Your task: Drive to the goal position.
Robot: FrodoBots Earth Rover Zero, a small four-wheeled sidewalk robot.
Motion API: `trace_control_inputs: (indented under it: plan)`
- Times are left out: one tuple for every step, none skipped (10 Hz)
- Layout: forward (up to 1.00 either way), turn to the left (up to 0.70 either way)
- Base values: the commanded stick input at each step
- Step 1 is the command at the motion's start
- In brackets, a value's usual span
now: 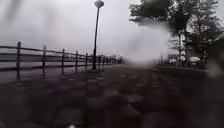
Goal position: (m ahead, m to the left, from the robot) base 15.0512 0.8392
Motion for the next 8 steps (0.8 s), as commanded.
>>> trace_control_inputs:
  plan:
    - [1.00, 0.00]
    - [1.00, -0.15]
    - [1.00, -0.36]
    - [1.00, -0.40]
    - [1.00, -0.40]
    - [1.00, -0.40]
    - [1.00, -0.40]
    - [1.00, -0.40]
